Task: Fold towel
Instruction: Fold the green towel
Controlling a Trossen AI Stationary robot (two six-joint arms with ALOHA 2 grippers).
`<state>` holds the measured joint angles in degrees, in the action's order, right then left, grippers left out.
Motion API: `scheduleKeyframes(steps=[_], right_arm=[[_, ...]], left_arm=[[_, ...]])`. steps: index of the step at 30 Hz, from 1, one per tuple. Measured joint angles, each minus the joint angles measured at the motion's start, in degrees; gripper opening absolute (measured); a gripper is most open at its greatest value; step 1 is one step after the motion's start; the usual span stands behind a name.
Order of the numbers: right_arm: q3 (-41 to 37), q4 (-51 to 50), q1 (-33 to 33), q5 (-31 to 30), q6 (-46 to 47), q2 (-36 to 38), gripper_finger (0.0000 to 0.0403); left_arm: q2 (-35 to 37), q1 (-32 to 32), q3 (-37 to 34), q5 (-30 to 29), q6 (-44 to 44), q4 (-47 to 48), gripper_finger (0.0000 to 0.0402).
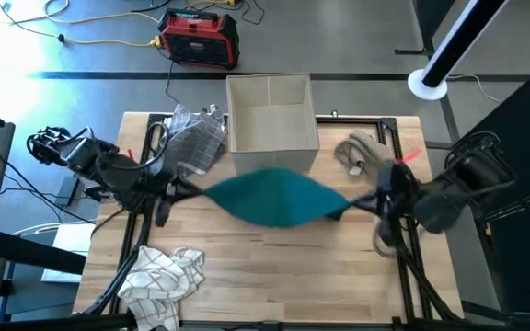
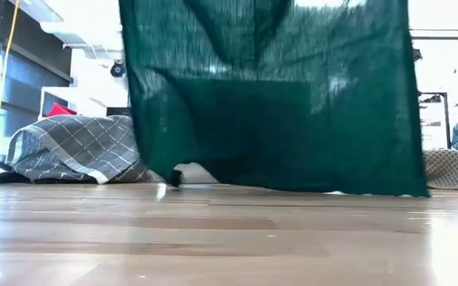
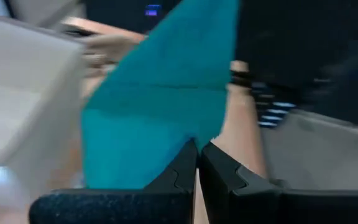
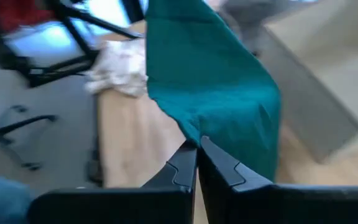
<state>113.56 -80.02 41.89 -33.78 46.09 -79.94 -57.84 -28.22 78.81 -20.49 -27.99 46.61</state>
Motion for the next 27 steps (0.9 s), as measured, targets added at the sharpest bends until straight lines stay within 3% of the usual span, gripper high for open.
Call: scheduleKeyframes(steps=[9, 17, 20, 24, 27], right_arm=[[0.0, 6.9, 11.0, -1.8, -2.7, 0.0, 0.0000], [0.0, 7.7, 15.5, -9.2, -2.2, 0.1, 0.0000], [0.0, 3.8, 15.6, -12.8, 1.0, 0.1, 0.0000], [-0.2, -10.8, 13.7, -13.7, 18.6, -1.1, 0.0000], [-6.1, -7.7, 11.1, -9.8, 18.2, -0.6, 0.0000]], left_arm=[[0.0, -3.4, 0.3, 12.7, -1.4, -11.9, 0.0000], [0.0, -3.2, 2.4, 14.0, -0.9, -13.4, 0.0000], [0.0, -1.8, 2.4, 13.8, -0.5, -10.3, 0.0000], [-0.8, 0.3, -0.2, 13.3, -6.0, -0.4, 0.0000], [-1.9, 0.8, -4.1, 14.5, -8.0, 4.8, 0.0000]])
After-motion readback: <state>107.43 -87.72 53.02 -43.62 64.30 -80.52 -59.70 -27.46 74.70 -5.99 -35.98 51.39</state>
